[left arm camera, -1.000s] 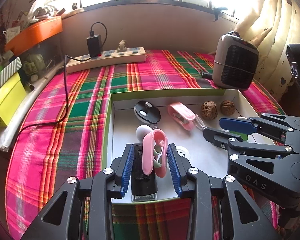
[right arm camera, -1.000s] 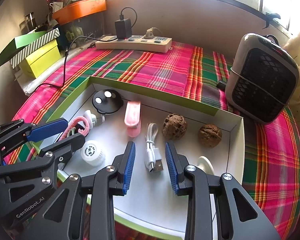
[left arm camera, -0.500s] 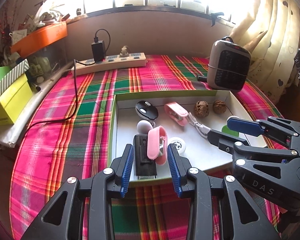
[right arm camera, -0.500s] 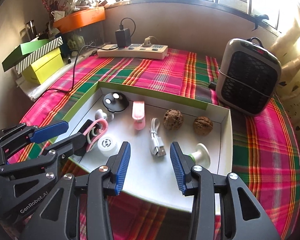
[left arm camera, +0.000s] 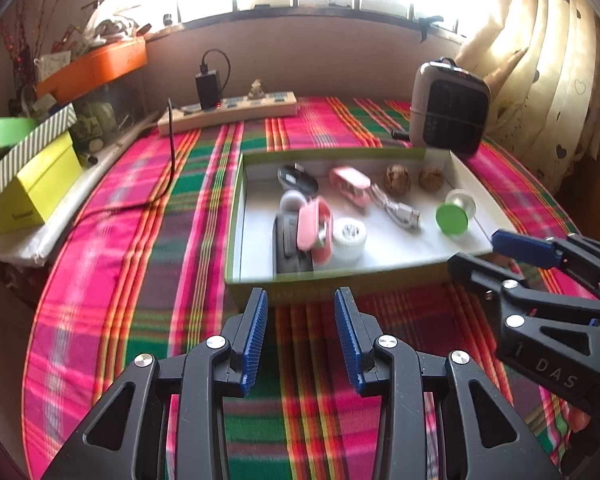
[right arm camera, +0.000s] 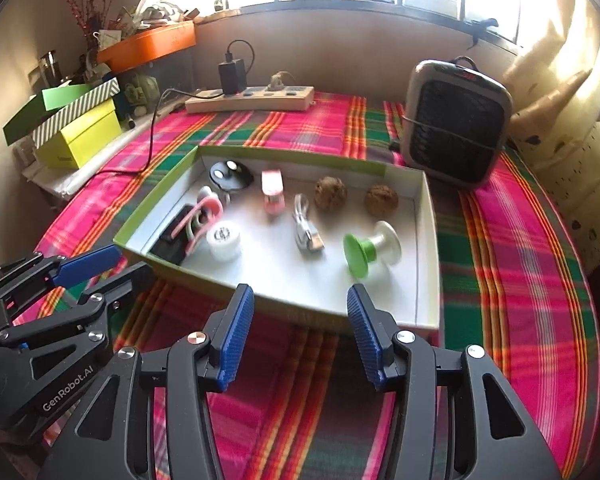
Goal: Organize objects
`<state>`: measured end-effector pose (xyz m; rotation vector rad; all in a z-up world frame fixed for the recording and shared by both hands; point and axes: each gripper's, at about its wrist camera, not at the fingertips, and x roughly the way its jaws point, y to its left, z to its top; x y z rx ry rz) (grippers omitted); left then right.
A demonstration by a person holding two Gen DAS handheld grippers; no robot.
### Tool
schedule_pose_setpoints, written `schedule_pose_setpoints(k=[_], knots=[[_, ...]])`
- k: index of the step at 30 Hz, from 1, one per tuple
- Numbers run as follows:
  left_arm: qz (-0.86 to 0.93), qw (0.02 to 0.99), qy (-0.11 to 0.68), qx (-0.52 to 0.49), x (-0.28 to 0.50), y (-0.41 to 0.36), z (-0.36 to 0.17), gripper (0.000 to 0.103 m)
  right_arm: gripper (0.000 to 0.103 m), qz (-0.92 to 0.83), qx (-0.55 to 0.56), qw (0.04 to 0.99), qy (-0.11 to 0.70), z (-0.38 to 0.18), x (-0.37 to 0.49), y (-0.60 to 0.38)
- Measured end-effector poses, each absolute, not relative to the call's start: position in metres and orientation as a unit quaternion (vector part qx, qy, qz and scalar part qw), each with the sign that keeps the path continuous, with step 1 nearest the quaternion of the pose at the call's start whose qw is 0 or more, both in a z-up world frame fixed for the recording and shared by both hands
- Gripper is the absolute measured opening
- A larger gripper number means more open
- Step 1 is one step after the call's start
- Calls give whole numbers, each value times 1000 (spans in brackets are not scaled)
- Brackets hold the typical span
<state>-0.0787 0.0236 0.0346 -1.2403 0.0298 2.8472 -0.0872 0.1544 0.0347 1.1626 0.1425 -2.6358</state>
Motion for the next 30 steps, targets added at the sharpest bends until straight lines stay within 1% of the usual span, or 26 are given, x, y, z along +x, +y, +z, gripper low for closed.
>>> schedule_pose_setpoints(k=[9, 21, 23, 28, 30], knots=[[912, 15, 9, -409, -59, 22, 24, 33, 51, -906, 405, 117, 37, 26, -62, 162], [905, -5, 2, -425, -46, 13, 8, 33, 52, -896, 434, 89, 38, 2, -50, 170], [905, -6, -1, -425, -46, 12, 8, 33, 59, -897, 433, 80, 38, 2, -48, 172], [905, -7, -1, -425, -47, 12, 8, 34, 61, -897, 434, 71, 35, 2, -45, 176], [905, -10, -1, -426, -47, 12, 7, 38, 64, -897, 435, 66, 33, 2, -44, 178]])
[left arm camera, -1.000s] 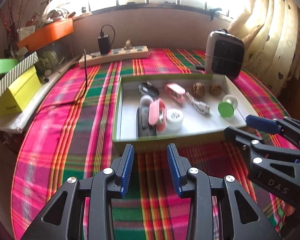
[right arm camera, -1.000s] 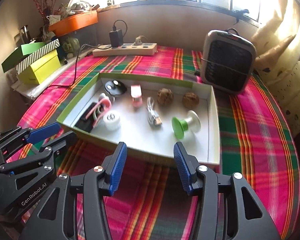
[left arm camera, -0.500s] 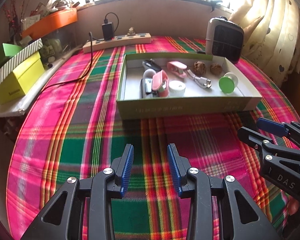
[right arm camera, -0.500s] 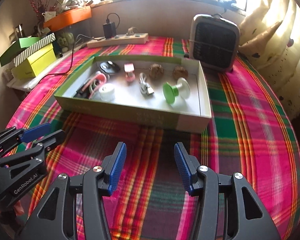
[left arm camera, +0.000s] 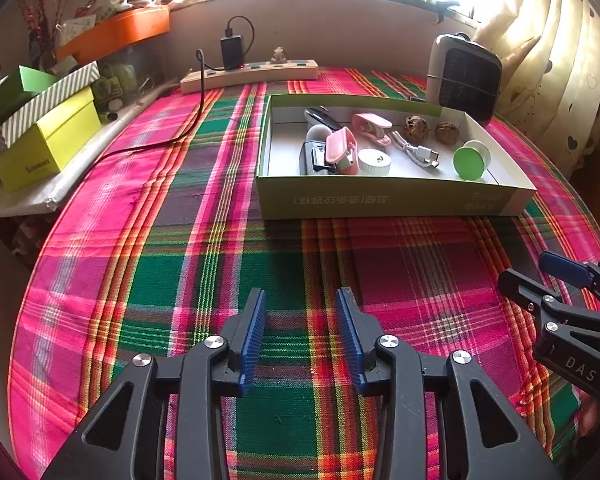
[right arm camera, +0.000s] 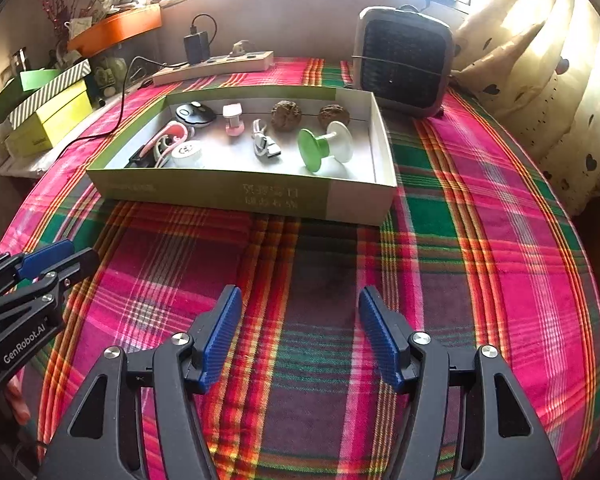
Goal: Organize objects
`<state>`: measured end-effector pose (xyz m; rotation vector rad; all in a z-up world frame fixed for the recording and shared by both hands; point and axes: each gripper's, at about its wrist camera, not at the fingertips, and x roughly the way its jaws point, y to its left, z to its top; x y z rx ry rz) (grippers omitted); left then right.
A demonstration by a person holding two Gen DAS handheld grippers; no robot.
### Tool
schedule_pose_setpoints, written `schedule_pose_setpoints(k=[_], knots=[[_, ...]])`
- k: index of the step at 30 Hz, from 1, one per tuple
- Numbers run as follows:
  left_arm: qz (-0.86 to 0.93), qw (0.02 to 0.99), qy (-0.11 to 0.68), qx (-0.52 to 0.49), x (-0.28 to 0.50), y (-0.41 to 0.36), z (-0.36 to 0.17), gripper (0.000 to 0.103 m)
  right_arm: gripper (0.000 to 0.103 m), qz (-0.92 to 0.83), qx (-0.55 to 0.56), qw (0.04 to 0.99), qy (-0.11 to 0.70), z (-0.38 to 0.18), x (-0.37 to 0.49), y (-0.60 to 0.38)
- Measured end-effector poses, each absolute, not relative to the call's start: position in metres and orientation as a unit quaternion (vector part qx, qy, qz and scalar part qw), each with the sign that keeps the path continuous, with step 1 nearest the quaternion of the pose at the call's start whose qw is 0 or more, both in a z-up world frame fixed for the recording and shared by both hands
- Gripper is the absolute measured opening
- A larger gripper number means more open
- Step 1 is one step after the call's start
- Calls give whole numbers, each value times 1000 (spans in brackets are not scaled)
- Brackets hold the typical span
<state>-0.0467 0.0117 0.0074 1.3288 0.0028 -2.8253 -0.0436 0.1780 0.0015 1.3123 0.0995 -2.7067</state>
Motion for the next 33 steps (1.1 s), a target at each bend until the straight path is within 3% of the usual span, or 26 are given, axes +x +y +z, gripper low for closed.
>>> schedule_pose_setpoints(k=[7, 16, 33], knots=[[-904, 5, 6, 427, -47, 11, 6, 45, 71, -897, 438, 58, 25, 1, -43, 183], [-904, 4, 6, 427, -47, 12, 6, 46, 77, -896, 441, 52, 23, 0, -44, 185], [-904, 5, 5, 427, -48, 12, 6, 47, 80, -895, 442, 49, 23, -1, -46, 186]])
